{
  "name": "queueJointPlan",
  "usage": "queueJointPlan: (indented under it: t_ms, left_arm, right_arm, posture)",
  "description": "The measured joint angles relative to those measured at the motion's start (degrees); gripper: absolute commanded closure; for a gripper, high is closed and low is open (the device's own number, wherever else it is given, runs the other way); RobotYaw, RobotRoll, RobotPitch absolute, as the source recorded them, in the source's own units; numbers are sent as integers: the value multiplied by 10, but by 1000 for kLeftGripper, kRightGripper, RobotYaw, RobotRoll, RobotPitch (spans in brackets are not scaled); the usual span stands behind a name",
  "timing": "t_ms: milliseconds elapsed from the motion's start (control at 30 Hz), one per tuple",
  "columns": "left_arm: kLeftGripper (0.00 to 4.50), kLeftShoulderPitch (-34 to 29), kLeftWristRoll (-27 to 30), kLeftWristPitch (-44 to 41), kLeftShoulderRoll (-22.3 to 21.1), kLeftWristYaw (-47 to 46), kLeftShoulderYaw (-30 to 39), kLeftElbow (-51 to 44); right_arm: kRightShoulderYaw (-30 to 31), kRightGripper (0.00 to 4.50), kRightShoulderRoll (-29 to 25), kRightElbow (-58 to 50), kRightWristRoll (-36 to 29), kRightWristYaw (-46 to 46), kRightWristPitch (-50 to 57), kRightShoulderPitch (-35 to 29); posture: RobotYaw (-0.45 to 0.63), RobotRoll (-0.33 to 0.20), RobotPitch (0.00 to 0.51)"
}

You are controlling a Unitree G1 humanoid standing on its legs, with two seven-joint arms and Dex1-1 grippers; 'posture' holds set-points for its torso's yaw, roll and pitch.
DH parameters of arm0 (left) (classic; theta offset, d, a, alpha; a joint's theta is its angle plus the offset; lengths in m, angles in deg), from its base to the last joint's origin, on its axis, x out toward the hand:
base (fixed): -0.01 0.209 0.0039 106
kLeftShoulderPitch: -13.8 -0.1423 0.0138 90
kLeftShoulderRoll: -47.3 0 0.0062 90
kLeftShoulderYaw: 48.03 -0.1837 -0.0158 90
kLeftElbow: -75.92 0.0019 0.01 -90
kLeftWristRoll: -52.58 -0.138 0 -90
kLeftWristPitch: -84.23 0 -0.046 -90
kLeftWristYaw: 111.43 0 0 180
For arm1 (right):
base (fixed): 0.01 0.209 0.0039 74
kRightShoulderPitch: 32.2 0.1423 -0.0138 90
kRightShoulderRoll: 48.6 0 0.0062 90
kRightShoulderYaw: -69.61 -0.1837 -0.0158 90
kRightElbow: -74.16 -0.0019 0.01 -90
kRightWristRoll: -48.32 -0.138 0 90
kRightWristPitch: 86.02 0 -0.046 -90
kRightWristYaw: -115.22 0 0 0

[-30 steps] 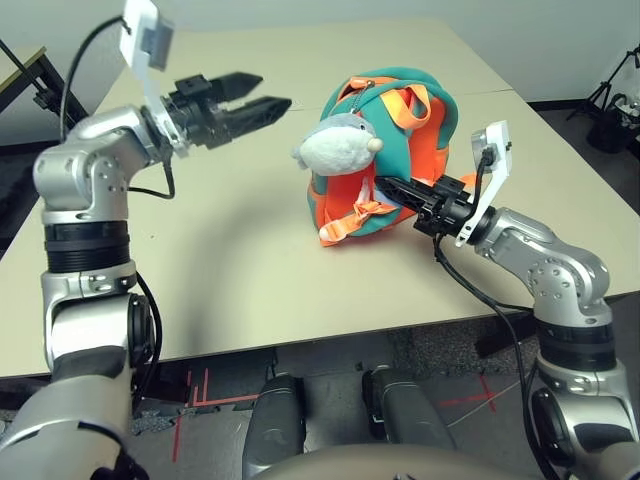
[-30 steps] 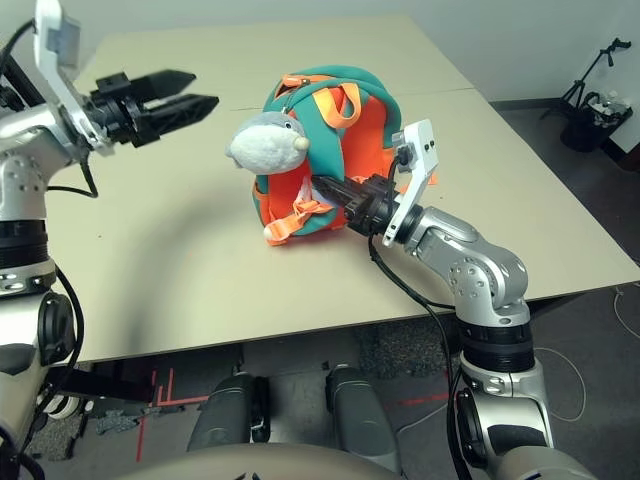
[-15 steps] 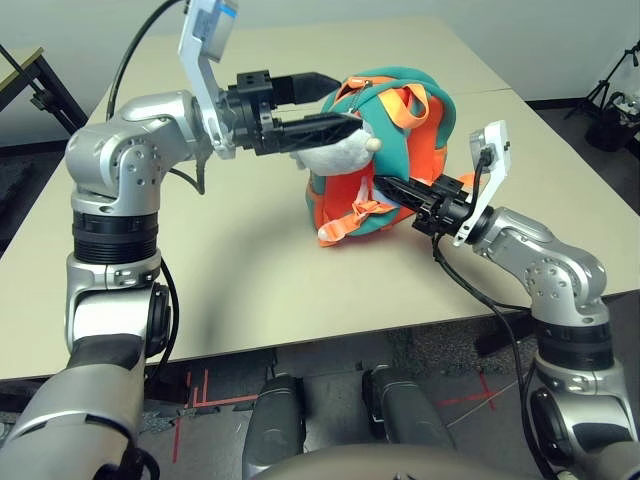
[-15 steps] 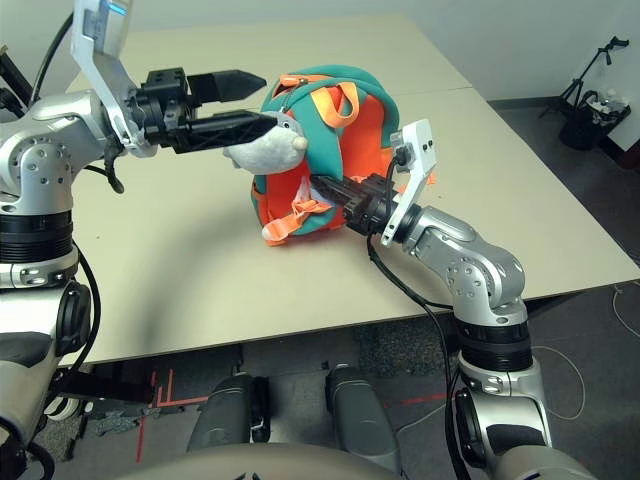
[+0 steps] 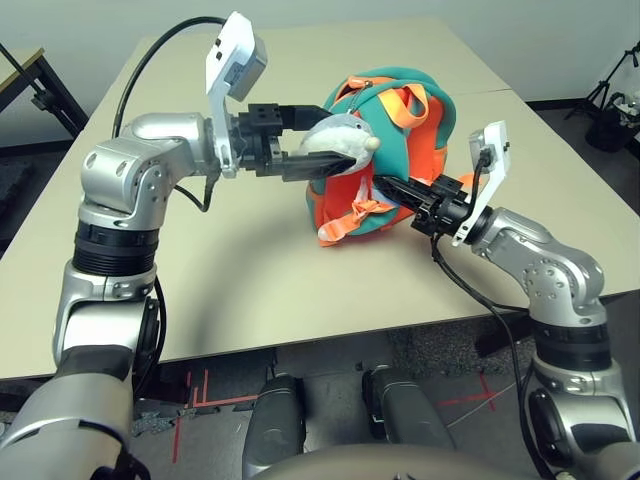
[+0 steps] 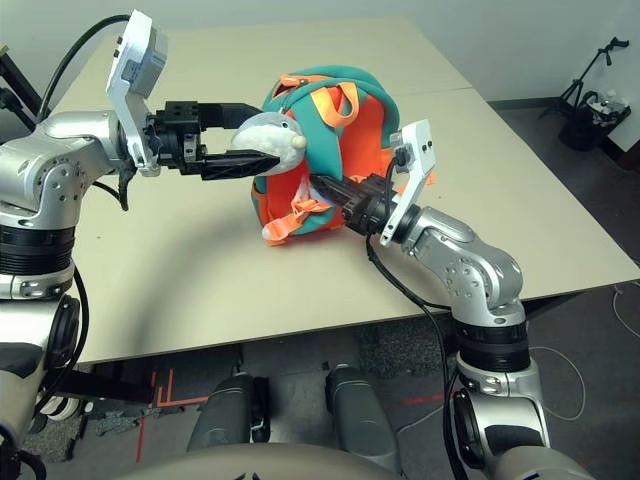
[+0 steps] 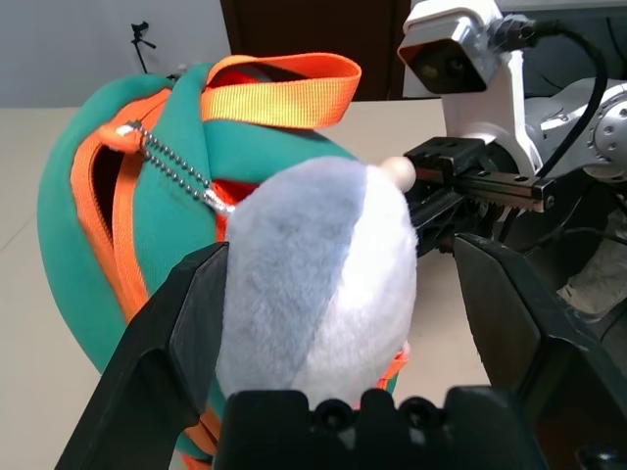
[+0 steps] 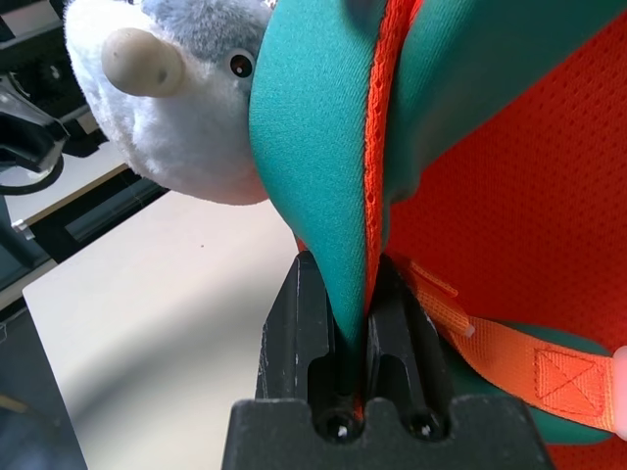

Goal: Put the pencil case into the backpack and zip it.

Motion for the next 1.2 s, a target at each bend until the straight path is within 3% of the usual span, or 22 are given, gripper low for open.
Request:
queueJointPlan:
  t_ms: [33, 133, 400, 500, 767, 1000, 1200]
  left_arm:
    - [0, -3, 0, 0, 1, 0, 0, 1]
    - [600, -4, 0, 0, 3, 2, 0, 3]
    - [3649, -5, 3, -7, 4, 6, 1, 19]
    - [4425, -5, 4, -10, 4, 6, 2, 20]
    - [4466, -4, 9, -12, -24, 12, 20, 25]
    - [4466, 46, 14, 2, -44, 0, 88, 77]
    - [4466, 48, 11, 10, -62, -4, 98, 109]
  right_arm:
    - [0, 4464, 0, 0, 0, 0, 0, 0]
    - [0, 4464, 1, 1, 2, 1, -1, 0]
    - [2, 4464, 1, 1, 6, 5, -2, 0]
    - [2, 4464, 1, 3, 6, 7, -2, 0]
    - [4, 4464, 5, 9, 6, 8, -4, 1]
    - [10, 4464, 12, 14, 7, 8, -9, 4]
    - [14, 4464, 14, 19, 7, 11, -12, 7]
  posture:
    - [-122, 0, 43]
    - [-123, 0, 38]
    - [-116, 0, 35]
    - [-110, 0, 39]
    - [-97, 0, 46]
    - [-83, 0, 45]
    - [-83, 0, 46]
